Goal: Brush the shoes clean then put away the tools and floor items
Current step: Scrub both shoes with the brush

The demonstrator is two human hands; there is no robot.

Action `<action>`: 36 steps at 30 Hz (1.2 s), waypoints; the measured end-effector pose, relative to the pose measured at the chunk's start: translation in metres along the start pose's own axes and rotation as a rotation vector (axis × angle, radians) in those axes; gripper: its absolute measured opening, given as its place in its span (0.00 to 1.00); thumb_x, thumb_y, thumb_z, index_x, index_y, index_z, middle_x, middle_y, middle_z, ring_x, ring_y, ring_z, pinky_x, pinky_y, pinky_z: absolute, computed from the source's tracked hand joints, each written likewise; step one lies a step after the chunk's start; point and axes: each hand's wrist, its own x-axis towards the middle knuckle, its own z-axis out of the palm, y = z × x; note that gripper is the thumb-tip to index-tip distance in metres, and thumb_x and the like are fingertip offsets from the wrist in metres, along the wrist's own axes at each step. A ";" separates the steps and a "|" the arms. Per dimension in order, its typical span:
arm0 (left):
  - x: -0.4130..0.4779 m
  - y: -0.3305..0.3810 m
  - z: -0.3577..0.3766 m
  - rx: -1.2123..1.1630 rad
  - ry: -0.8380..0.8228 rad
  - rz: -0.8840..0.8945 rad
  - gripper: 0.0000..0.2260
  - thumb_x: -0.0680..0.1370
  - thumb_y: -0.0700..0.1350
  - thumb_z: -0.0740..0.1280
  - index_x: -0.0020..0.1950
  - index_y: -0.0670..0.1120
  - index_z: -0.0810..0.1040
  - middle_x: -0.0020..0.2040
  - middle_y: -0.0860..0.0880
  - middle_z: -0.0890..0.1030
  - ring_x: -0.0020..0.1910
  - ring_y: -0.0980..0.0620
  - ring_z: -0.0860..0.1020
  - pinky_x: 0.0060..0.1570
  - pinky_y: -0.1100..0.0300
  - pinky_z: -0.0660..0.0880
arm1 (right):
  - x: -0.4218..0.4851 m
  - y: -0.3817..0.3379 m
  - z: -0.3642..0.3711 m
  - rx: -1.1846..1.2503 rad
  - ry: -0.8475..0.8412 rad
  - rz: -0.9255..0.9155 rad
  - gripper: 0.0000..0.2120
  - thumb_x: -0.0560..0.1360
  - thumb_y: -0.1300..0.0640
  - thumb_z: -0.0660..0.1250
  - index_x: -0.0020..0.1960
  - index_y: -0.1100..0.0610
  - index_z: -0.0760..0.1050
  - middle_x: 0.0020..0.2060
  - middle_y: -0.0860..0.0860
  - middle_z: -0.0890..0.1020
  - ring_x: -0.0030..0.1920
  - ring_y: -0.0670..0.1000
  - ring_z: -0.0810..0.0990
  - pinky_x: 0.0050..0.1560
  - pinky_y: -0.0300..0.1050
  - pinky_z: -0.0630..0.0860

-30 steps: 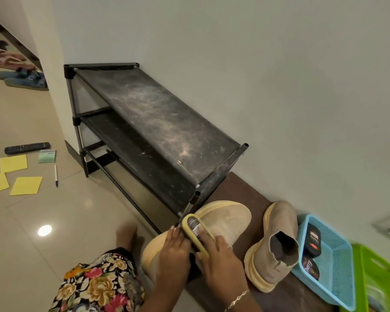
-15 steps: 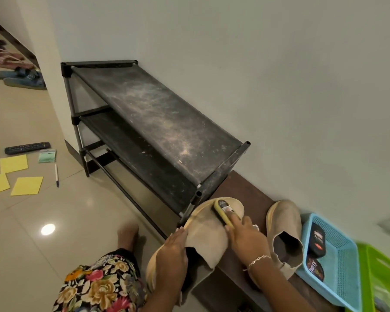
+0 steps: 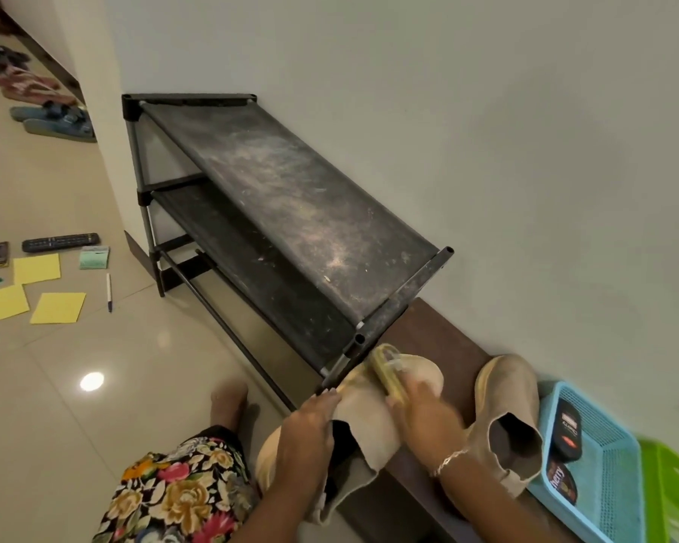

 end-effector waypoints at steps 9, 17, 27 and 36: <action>0.016 0.008 -0.036 0.283 0.127 0.589 0.16 0.69 0.37 0.58 0.48 0.38 0.83 0.50 0.41 0.83 0.51 0.46 0.82 0.59 0.51 0.72 | -0.012 0.027 -0.011 0.195 0.130 -0.077 0.23 0.78 0.40 0.49 0.71 0.46 0.58 0.65 0.50 0.71 0.55 0.52 0.77 0.50 0.46 0.75; 0.010 0.001 -0.053 0.475 0.017 0.939 0.14 0.74 0.38 0.58 0.56 0.37 0.77 0.55 0.40 0.81 0.56 0.45 0.79 0.71 0.49 0.52 | -0.046 0.006 0.028 0.749 0.406 0.080 0.22 0.79 0.49 0.56 0.71 0.54 0.57 0.64 0.44 0.65 0.65 0.51 0.68 0.62 0.40 0.65; -0.009 0.005 -0.057 0.522 -0.152 0.692 0.18 0.69 0.41 0.57 0.50 0.42 0.83 0.51 0.45 0.84 0.53 0.49 0.81 0.72 0.57 0.45 | -0.076 -0.026 0.021 0.199 0.061 -0.233 0.41 0.61 0.24 0.28 0.72 0.34 0.46 0.67 0.50 0.65 0.61 0.52 0.73 0.58 0.45 0.71; -0.010 0.003 -0.049 0.432 -0.104 0.574 0.19 0.65 0.40 0.61 0.53 0.41 0.81 0.51 0.44 0.83 0.51 0.48 0.82 0.72 0.61 0.41 | -0.082 -0.043 0.018 0.198 0.105 -0.095 0.26 0.77 0.39 0.44 0.73 0.39 0.44 0.65 0.51 0.65 0.57 0.52 0.75 0.54 0.44 0.72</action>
